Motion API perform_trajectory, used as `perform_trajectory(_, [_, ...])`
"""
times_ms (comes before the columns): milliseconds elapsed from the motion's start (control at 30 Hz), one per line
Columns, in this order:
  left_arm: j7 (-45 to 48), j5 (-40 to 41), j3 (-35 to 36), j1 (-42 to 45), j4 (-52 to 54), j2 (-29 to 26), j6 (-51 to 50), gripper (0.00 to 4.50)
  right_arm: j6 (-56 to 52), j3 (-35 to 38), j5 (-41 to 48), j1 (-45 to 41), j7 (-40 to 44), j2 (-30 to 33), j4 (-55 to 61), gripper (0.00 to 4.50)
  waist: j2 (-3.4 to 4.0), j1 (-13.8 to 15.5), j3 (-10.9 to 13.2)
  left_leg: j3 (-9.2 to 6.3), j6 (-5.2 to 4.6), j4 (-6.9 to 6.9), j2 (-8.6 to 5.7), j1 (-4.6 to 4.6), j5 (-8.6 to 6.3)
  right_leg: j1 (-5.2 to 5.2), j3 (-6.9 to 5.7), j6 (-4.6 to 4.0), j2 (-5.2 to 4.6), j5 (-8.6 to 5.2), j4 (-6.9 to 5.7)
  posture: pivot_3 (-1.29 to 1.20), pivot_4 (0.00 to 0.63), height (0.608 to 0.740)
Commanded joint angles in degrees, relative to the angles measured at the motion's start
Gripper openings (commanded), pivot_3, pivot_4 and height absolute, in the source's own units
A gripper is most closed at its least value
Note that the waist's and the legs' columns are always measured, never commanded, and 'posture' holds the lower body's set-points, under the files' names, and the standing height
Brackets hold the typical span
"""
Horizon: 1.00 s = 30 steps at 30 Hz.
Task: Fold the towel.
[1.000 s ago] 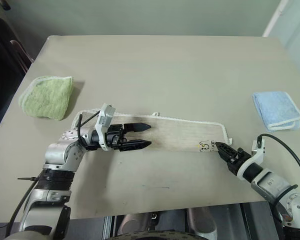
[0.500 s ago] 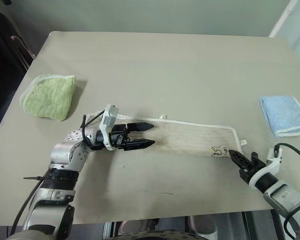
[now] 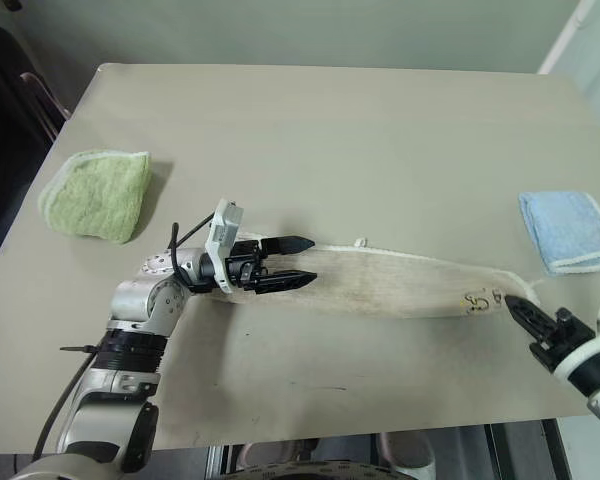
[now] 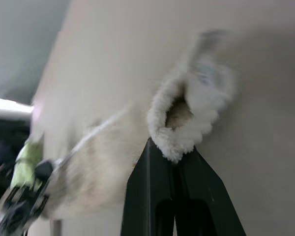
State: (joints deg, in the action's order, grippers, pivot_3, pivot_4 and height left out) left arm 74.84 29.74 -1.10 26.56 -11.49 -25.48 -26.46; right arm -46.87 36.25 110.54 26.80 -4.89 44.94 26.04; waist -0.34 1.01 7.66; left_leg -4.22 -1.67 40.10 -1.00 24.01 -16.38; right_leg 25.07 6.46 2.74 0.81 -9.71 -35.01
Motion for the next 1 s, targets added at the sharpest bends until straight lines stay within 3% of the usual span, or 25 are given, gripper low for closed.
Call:
perform_trajectory(33, [-0.3, 0.2, 0.2, 0.9, 0.1, 0.4, 1.3, 4.50, -2.8, -0.5, -4.7, -0.8, 4.7, 4.3, 7.9, 0.02, 0.00, 0.0, 0.0, 0.00, -0.01, 0.01, 0.01, 0.00, 0.02, 0.00, -0.01, -0.01, 0.01, 0.01, -0.01, 0.00, 0.150, 0.740])
perform_trajectory(233, [-1.2, -0.3, 0.0, 1.3, -0.3, 1.0, 2.2, 4.50, -2.5, -4.2, -13.6, -6.6, 9.4, 8.6, 12.9, 0.02, 0.01, 0.0, 0.0, 0.00, -0.03, 0.05, 0.03, 0.00, 0.04, -0.02, -0.05, 0.32, 0.01, 0.22, 0.00, 0.00, 0.150, 0.740])
perform_trajectory(400, [-2.1, -0.3, -0.1, 1.0, 0.3, 1.4, 2.4, 4.50, -2.2, -10.2, -14.7, -15.9, 9.2, 10.7, 12.8, 0.02, 0.01, 0.0, 0.0, 0.01, -0.08, 0.08, 0.01, -0.01, 0.07, -0.07, -0.04, 0.43, -0.02, 0.28, 0.05, 0.00, 0.150, 0.740])
perform_trajectory(567, [-3.0, -0.2, -0.1, 0.8, 0.9, 1.9, 2.5, 4.50, -4.0, -21.2, -19.3, -28.9, 8.9, 11.1, 11.3, 0.02, 0.02, -0.2, 0.0, 0.01, -0.03, 0.06, 0.04, -0.07, 0.21, -0.05, -0.05, 0.46, 0.02, 0.35, -0.01, 0.00, 0.150, 0.740])
perform_trajectory(733, [-3.8, 0.1, 0.0, 0.3, 2.1, 1.9, 2.3, 4.50, -9.0, -39.0, -34.9, -43.3, 13.6, 7.4, 8.9, 0.02, 0.01, -0.4, 0.0, 0.02, -0.03, 0.07, 0.08, -0.08, 0.37, -0.05, -0.07, 0.51, 0.01, 0.43, -0.02, 0.00, 0.150, 0.740])
perform_trajectory(900, [-4.3, -0.1, -0.3, -0.9, 3.7, 1.6, 2.3, 4.50, -11.7, -53.9, -51.1, -50.3, 21.9, 5.5, 6.6, 0.02, 0.02, -0.3, 0.0, 0.01, -0.11, 0.06, 0.09, -0.06, 0.53, 0.00, -0.16, 0.49, -0.02, 0.48, -0.02, 0.00, 0.150, 0.740])
perform_trajectory(1000, [-4.9, 0.2, -0.2, -1.4, 4.7, 1.5, 2.0, 4.50, -11.6, -56.8, -55.9, -51.4, 26.1, 4.9, 6.0, 0.02, 0.02, -0.3, 0.0, 0.03, -0.12, 0.08, 0.08, -0.03, 0.54, 0.00, -0.17, 0.48, -0.06, 0.49, 0.01, 0.00, 0.150, 0.740])
